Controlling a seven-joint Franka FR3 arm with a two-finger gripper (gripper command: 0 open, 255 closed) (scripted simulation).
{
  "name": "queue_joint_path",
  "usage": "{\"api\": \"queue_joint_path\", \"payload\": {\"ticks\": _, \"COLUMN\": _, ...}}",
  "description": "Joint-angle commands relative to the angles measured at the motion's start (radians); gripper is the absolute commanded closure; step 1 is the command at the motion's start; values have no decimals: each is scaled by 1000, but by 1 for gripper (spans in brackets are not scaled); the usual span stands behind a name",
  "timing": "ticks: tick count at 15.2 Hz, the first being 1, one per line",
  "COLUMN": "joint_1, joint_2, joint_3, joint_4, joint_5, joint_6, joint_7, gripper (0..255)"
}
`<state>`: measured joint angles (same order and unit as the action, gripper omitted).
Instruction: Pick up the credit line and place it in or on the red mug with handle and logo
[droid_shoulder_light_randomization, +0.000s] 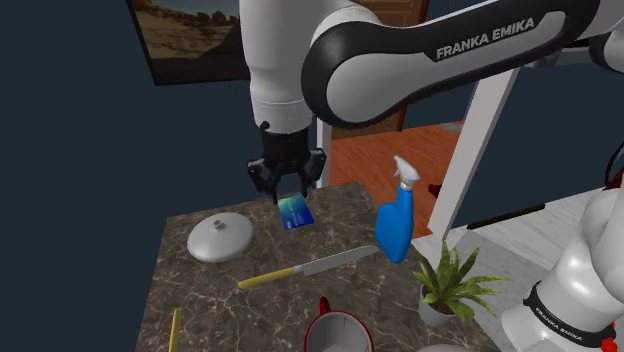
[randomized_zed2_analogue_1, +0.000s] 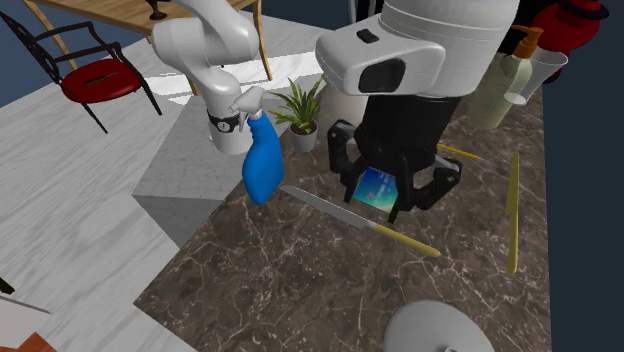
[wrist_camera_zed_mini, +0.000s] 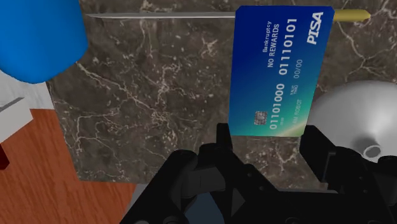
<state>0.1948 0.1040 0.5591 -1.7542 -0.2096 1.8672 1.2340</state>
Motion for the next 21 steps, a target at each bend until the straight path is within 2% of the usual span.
{"api": "queue_joint_path", "payload": {"ticks": 1, "joint_1": 14, "joint_2": -41, "joint_3": 16, "joint_4": -43, "joint_5": 21, "joint_6": 3, "joint_7": 28, "gripper": 255}}
{"api": "queue_joint_path", "payload": {"ticks": 13, "joint_1": 126, "joint_2": -231, "joint_3": 132, "joint_4": -198, "joint_5": 140, "joint_6": -22, "joint_7": 218, "gripper": 255}}
{"api": "queue_joint_path", "payload": {"ticks": 21, "joint_1": 127, "joint_2": -210, "joint_3": 140, "joint_4": -288, "joint_5": 124, "joint_6": 82, "joint_7": 242, "gripper": 255}}
